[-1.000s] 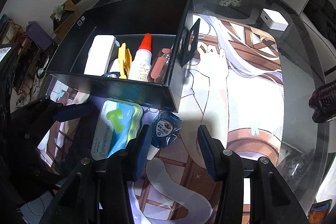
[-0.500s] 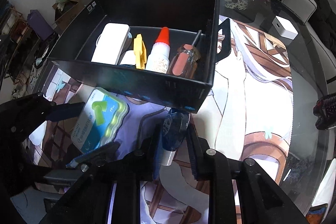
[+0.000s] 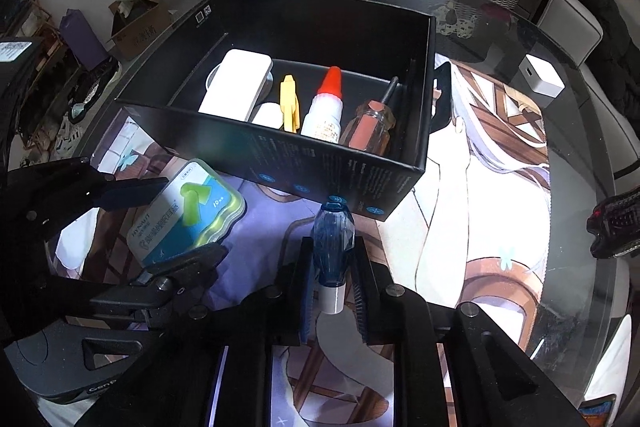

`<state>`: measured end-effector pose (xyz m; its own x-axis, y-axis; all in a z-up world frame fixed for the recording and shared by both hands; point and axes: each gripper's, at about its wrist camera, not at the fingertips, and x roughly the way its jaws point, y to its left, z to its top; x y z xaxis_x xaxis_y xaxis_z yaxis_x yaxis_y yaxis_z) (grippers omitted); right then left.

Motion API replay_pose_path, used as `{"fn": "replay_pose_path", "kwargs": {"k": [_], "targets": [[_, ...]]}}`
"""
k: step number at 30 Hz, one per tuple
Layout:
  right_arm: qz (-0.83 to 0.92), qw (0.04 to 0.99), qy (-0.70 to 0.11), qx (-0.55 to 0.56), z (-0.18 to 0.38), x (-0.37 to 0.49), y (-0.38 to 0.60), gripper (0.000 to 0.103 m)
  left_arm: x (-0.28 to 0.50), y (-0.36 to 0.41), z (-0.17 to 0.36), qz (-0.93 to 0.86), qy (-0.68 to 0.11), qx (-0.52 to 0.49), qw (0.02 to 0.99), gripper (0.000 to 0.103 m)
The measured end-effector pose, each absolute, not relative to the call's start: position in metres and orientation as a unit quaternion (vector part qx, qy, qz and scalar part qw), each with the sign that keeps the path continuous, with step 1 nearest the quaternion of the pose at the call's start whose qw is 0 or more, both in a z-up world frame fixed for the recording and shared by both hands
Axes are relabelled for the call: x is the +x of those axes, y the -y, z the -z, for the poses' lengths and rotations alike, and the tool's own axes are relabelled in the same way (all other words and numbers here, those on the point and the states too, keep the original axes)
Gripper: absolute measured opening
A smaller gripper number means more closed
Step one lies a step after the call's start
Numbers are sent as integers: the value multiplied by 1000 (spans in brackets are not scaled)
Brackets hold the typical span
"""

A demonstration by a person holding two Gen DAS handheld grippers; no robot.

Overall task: Organize rigid objects
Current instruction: 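Lift the container and tape dispenser up above the table with both grippers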

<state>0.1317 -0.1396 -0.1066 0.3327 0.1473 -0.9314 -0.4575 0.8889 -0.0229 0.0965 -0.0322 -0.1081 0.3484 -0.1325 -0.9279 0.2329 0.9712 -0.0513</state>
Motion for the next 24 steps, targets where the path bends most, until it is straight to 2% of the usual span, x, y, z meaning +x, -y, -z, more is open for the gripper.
{"fn": "replay_pose_path", "kwargs": {"k": [5,15,24], "targets": [[-196,816,-527,-130,94,122,147,16,89,30,91,117,-536,36,835,55],[-222,874,-422,-91,33,99,156,16,56,22,27,125,-411,28,903,55],[-237,932,-263,-75,-20,62,157,16,32,9,-19,108,-268,12,957,55]]}}
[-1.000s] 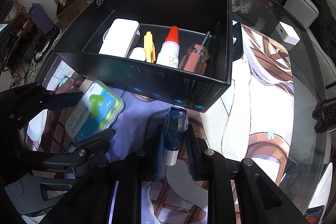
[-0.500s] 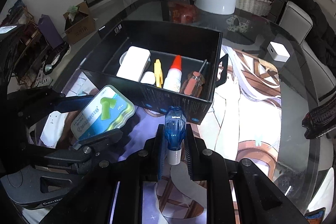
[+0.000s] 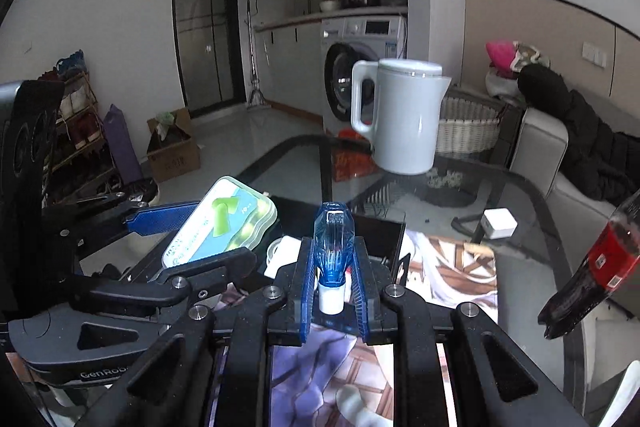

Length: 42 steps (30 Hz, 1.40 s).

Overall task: Organize rigid objects
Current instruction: 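Lift the container and tape dispenser up above the table with both grippers, then carry the container and tape dispenser over the black box and lower them in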

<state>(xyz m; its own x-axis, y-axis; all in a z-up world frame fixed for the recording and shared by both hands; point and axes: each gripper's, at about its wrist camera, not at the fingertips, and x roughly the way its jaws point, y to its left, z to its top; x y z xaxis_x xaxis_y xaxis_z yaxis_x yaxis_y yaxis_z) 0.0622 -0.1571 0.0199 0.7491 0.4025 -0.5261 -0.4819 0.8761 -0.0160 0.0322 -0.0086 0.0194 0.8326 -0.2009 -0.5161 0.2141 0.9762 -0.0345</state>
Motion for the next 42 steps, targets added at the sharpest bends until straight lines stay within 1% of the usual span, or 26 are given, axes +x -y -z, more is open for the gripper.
{"fn": "replay_pose_path", "kwargs": {"k": [5,10,14,18,30,37,42], "targets": [[-224,954,-194,-52,-38,43,164,16,7,3,-42,86,-168,19,982,55],[-209,968,-131,-48,-53,24,170,16,-1,-8,-51,79,-124,9,989,55],[-210,969,-123,-49,-58,21,169,16,4,-13,-50,78,-128,5,989,55],[-214,967,-134,-45,-58,28,168,16,11,-10,-46,77,-140,1,987,55],[-204,965,-165,-26,-53,84,150,16,67,-4,-36,58,-154,-7,986,55],[-189,962,-198,-11,-40,122,145,16,99,-6,-19,45,-186,-27,981,55],[-187,956,-225,-20,-26,134,140,16,117,-11,-5,38,-230,-44,972,55]]}}
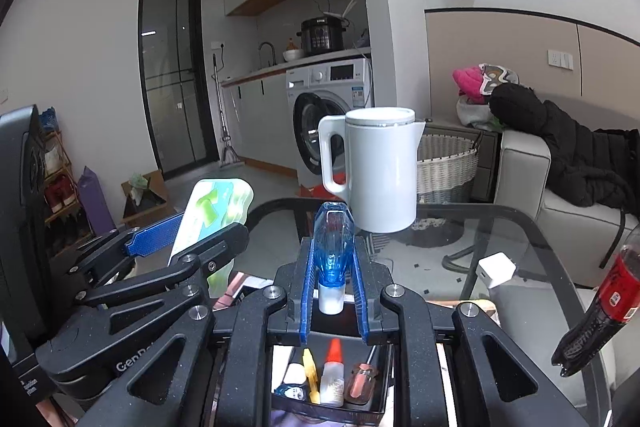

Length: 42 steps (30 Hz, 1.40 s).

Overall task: Organize rigid objects
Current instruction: 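Carry the container and tape dispenser over the black box and lower them in, then open both grippers and pull them back out of the black box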

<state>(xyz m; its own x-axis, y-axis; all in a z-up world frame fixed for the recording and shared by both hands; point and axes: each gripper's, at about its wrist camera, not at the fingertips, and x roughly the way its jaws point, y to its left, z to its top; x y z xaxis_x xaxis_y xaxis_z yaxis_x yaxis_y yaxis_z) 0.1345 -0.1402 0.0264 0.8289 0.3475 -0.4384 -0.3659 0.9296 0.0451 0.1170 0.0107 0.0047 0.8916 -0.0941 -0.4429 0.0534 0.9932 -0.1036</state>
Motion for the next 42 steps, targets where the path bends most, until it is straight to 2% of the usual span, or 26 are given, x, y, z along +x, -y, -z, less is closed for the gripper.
{"fn": "replay_pose_path", "kwargs": {"k": [12,18,26,42], "targets": [[-189,916,-350,-54,21,167,132,16,153,-6,42,36,-390,-41,919,55],[-185,893,-406,-59,42,176,131,16,161,-4,59,32,-438,-37,898,55],[-174,868,-461,-66,67,186,132,16,164,0,68,34,-465,-22,884,55],[-177,846,-500,-57,75,188,132,18,164,2,67,36,-470,1,882,56]]}}
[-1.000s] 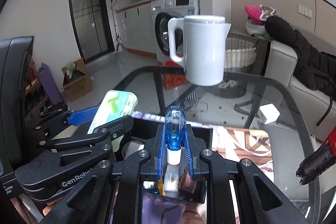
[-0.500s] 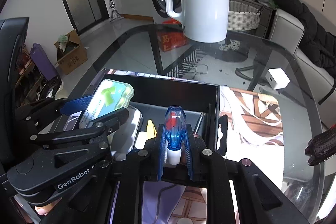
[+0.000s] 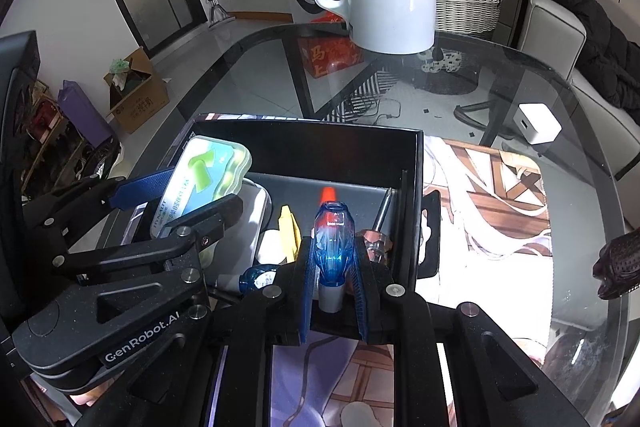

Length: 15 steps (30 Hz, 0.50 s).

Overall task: Organize rigid objects
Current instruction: 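Open both grippers and pull them back out of the black box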

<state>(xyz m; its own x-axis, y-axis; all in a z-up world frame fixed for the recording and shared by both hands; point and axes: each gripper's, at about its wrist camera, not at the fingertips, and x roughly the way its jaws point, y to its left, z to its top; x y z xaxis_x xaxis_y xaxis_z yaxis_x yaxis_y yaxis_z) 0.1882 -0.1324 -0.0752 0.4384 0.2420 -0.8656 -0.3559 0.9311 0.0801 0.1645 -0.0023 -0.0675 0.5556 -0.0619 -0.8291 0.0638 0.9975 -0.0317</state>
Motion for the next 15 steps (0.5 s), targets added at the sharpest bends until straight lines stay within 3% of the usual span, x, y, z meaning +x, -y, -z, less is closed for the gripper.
{"fn": "replay_pose_path", "kwargs": {"k": [12,15], "targets": [[-191,841,-505,-39,65,177,143,28,148,-4,58,46,-465,-24,884,62],[-192,844,-500,-30,59,170,149,40,138,-6,51,40,-451,-29,891,68]]}}
